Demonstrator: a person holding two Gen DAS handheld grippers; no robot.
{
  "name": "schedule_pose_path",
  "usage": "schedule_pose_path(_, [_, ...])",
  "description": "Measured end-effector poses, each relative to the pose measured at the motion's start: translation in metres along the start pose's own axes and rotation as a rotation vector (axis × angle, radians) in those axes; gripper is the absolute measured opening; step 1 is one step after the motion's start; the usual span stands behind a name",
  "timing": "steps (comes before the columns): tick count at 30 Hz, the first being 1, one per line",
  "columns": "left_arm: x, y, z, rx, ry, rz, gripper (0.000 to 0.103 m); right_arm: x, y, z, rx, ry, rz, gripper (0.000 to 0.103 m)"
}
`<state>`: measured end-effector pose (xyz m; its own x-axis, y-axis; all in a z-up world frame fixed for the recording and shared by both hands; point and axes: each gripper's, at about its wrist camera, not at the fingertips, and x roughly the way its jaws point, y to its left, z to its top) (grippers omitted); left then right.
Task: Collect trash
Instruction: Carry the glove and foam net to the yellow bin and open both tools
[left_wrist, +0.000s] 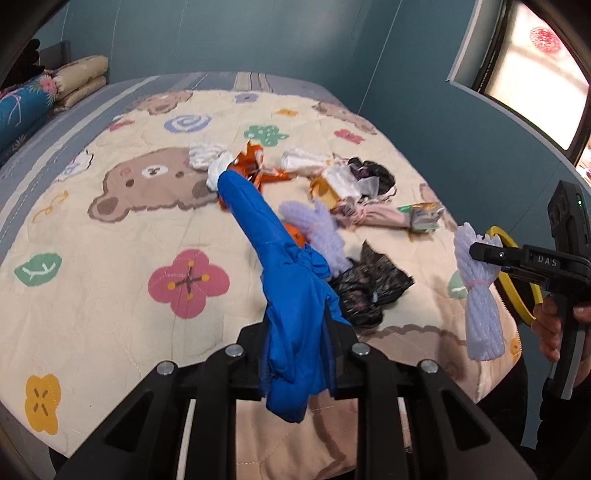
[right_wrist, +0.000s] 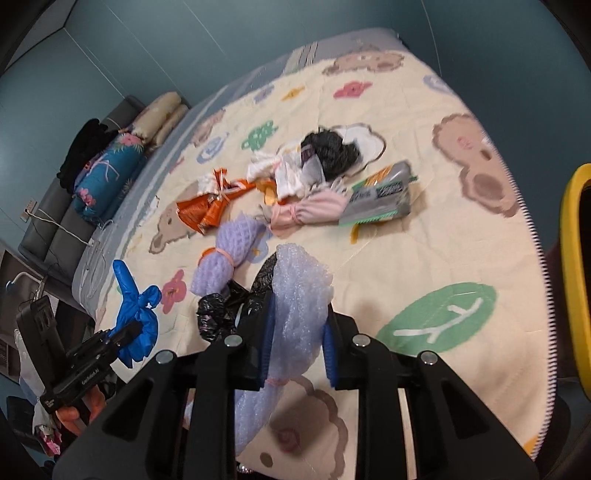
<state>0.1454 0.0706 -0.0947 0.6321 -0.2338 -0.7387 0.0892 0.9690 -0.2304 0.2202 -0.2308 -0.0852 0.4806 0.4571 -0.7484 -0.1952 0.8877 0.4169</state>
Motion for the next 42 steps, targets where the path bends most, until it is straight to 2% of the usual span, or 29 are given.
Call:
schedule_pose_path(7, [-0.005, -0.036, 0.018, 0.050, -0.022, -0.052, 0.020, -0.039, -0.017, 0.000, 0.006, -0.070, -0.026, 0.022])
schedule_pose_path(22, [0.027, -0.147, 0.056, 0.211, -0.009, -0.176, 0.020, -0.113, -0.097, 0.008, 0.102, -0.207, -0.119, 0.022])
schedule_pose_path(35, [0.065, -0.256, 0.077, 0.358, 0.008, -0.297, 0.020, -0.188, -0.176, 0.020, 0.180, -0.359, -0.313, 0.022])
schedule_pose_path(42, [0.091, -0.314, 0.080, 0.425, 0.034, -0.372, 0.020, -0.216, -0.216, 0.025, 0.227, -0.407, -0.416, 0.022])
